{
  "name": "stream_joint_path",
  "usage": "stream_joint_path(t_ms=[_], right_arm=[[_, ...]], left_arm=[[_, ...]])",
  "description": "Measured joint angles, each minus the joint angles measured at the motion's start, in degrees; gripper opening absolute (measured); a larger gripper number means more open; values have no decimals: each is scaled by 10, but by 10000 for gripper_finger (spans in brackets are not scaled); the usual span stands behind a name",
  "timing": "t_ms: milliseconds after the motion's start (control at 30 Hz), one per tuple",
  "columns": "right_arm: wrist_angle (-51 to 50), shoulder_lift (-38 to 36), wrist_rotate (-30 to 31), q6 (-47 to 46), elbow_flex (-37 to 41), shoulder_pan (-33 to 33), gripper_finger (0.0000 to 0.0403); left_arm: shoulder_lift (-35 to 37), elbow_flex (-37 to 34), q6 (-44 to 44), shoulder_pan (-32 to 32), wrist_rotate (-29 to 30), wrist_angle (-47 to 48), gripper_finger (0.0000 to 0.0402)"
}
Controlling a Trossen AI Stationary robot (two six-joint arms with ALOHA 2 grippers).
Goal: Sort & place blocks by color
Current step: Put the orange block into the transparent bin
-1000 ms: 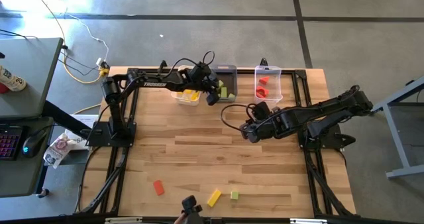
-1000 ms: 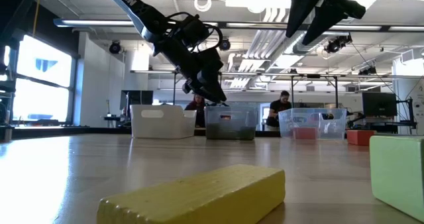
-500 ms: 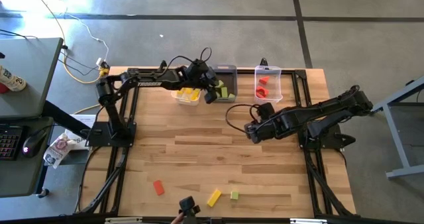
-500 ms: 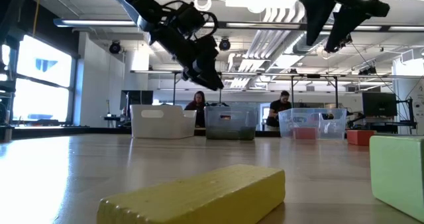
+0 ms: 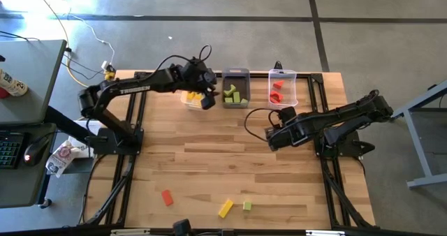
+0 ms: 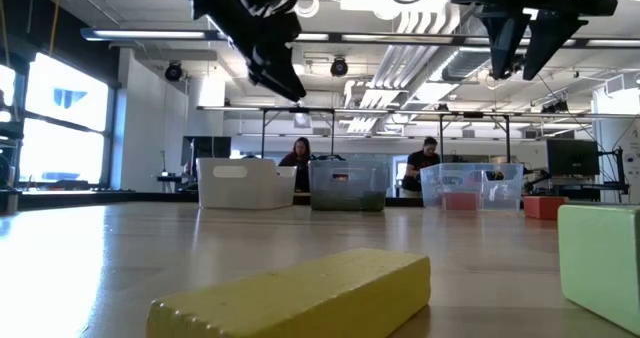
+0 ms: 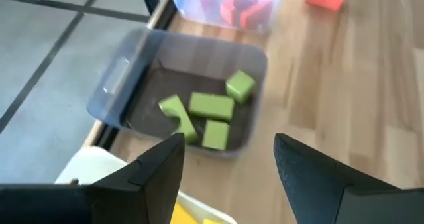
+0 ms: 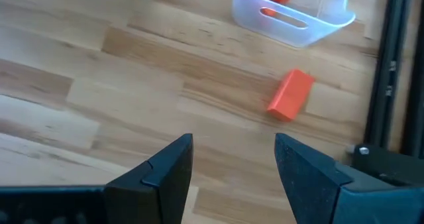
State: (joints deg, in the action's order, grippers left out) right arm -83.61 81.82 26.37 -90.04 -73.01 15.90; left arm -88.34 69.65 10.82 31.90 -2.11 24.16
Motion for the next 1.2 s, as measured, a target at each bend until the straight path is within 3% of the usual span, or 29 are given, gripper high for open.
stream_joint_path(t_ms=[167, 733, 1200], right_arm=[[-19, 0, 6, 0, 12, 0, 201], [-33, 0, -12, 0, 122, -15, 201], [-54, -36, -44, 45, 182, -86, 201]], left_arm=[[16, -9, 5, -19, -2, 28, 219], [100, -162, -60, -102, -2, -48, 219], [115, -174, -76, -155, 0, -44, 219]])
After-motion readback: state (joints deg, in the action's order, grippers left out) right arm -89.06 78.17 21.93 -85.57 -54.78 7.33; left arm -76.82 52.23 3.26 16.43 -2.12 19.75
